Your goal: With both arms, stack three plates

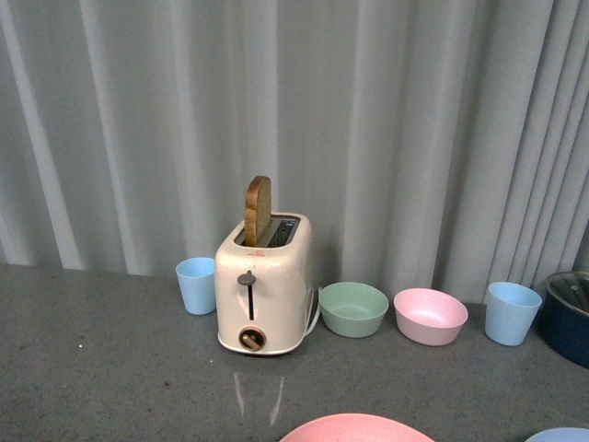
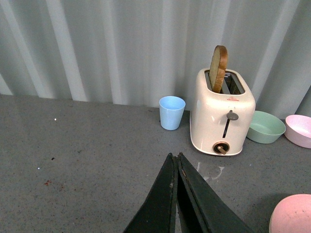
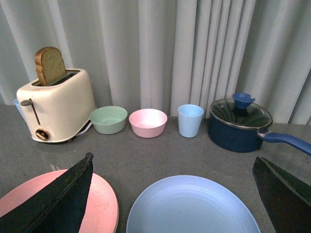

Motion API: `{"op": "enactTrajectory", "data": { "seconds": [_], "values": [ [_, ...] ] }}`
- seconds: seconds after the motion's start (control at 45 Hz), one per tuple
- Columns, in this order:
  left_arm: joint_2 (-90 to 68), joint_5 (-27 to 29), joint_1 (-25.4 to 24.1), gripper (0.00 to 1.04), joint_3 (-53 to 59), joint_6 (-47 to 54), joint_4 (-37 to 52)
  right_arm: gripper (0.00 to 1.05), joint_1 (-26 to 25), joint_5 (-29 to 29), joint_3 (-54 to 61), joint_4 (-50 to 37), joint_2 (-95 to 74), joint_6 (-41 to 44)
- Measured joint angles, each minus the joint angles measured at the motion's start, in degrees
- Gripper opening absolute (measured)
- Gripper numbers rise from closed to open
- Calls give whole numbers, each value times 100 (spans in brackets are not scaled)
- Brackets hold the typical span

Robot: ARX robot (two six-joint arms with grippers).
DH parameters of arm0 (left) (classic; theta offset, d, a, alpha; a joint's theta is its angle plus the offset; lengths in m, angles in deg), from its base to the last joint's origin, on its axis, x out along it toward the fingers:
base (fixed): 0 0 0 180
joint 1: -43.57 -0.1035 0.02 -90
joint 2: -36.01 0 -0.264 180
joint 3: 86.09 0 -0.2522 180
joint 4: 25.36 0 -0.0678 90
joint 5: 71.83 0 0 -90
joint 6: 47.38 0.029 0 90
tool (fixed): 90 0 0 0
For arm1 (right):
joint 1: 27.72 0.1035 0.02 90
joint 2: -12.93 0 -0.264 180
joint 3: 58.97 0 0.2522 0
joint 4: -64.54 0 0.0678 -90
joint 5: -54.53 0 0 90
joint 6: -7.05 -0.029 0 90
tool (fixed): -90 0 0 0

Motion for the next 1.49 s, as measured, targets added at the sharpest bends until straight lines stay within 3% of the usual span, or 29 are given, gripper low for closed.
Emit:
{"op": "enactTrajectory", "data": {
  "seconds": [0.044, 0.133, 0.645, 1.49],
  "values": [
    [181, -315, -247, 4, 153, 2, -22, 97, 0, 0, 0, 0, 0, 0],
    [514, -343, -411, 4, 376, -15, -131, 97, 0, 7, 0, 0, 0, -2],
    [2094, -380, -415, 4, 1043, -22, -984, 97, 0, 2, 0, 0, 0, -2],
    [3932, -380, -415, 4, 1049, -31, -2671, 97, 0, 2, 0, 0, 0, 0]
  ]
}}
